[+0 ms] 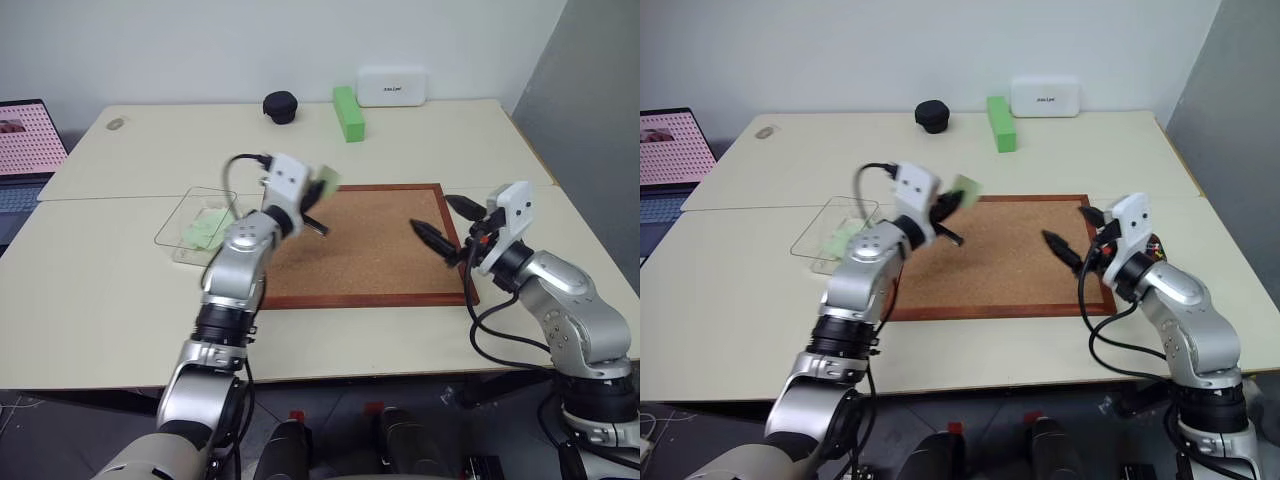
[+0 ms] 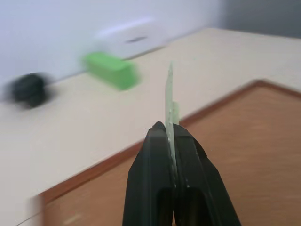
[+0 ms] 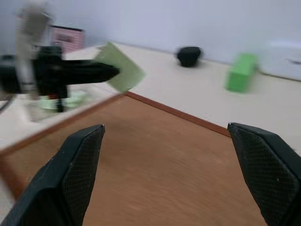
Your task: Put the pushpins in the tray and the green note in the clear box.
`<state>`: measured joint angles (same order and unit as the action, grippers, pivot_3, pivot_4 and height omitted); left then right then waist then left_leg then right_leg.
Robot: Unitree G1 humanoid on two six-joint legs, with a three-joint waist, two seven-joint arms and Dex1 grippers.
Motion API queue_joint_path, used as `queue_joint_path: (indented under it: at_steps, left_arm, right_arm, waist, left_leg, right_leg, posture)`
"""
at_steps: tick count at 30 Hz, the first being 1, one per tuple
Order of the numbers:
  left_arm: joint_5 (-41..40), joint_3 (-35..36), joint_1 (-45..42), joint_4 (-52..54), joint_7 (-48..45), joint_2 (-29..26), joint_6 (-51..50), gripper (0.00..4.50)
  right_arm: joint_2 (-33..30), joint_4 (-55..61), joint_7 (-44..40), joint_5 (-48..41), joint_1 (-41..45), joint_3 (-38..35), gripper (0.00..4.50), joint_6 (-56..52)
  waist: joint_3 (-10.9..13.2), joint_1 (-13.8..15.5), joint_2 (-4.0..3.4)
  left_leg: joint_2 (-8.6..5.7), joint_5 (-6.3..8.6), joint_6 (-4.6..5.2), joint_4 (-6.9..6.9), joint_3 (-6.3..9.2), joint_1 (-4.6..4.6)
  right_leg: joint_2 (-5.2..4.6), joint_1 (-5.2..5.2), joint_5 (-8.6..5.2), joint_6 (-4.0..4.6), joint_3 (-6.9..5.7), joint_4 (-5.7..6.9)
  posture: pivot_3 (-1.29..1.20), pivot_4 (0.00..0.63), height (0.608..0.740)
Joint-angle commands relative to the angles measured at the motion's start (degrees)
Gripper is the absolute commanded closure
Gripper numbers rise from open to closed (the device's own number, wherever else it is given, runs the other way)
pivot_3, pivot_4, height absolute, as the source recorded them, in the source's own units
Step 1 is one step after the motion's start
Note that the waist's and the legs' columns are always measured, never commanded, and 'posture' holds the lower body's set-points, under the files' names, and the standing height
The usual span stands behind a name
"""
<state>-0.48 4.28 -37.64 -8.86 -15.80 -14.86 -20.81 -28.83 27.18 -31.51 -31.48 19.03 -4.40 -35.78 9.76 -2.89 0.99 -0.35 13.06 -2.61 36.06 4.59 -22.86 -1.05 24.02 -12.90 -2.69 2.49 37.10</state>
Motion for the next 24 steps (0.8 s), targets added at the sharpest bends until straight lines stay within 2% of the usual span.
queue_joint_path:
  at_steps: [1,6,11,12,13,24]
  left_arm:
    - [2.2,6.2,1.3,7.9,10.8,-0.1,-5.4,4.50]
    - [4.3,9.3,3.3,10.8,18.1,0.1,-8.1,4.50]
    - [3.6,9.9,4.0,10.2,20.0,1.0,-10.0,4.50]
    - [3.3,10.5,4.3,10.3,20.7,1.3,-10.6,4.10]
    - [2.9,10.9,4.6,10.3,20.8,1.6,-10.9,4.01]
    - [1.7,10.1,4.3,8.8,20.6,1.9,-10.2,1.78]
  right_arm:
    - [-0.5,9.2,-0.2,-6.0,-0.3,1.2,0.05,-4.6]
    - [0.4,11.8,1.2,-11.0,0.6,0.9,0.05,-7.9]
    - [0.7,11.3,1.4,-10.9,0.5,2.1,0.05,-7.6]
    - [0.7,11.2,1.6,-10.8,0.4,2.2,0.00,-7.5]
    - [0.6,11.1,1.6,-10.7,0.1,2.1,0.00,-7.4]
    - [-0.3,11.6,3.1,-10.4,-1.0,1.3,0.00,-7.6]
  waist:
    - [0.0,0.6,0.07]
    - [0.1,1.7,0.23]
    - [0.2,1.7,0.45]
    - [0.2,1.7,0.45]
    - [0.2,1.6,0.45]
    - [0.2,1.3,0.49]
  left_leg:
    - [-0.02,0.00,0.00,0.02,0.01,0.00]
    - [-0.09,0.00,0.00,0.09,0.04,0.02]
    - [-0.08,0.00,0.00,0.11,0.05,0.07]
    - [-0.07,0.00,-0.01,0.10,0.05,0.07]
    - [-0.06,0.00,-0.01,0.10,0.05,0.08]
    - [-0.06,0.00,-0.01,0.08,0.04,0.09]
  right_leg:
    - [-0.01,-0.02,0.00,-0.01,-0.01,-0.01]
    - [-0.09,-0.17,0.02,-0.04,-0.09,-0.10]
    - [-0.09,-0.23,0.03,-0.05,-0.13,-0.10]
    - [-0.08,-0.22,0.03,-0.04,-0.14,-0.10]
    - [-0.07,-0.22,0.03,-0.04,-0.13,-0.10]
    - [-0.07,-0.22,0.03,-0.03,-0.12,-0.08]
  posture:
    - [0.00,0.150,0.740]
    - [0.00,0.150,0.740]
    - [0.00,0.150,0.740]
    - [0.00,0.150,0.740]
    - [0.00,0.150,0.740]
    - [0.00,0.150,0.740]
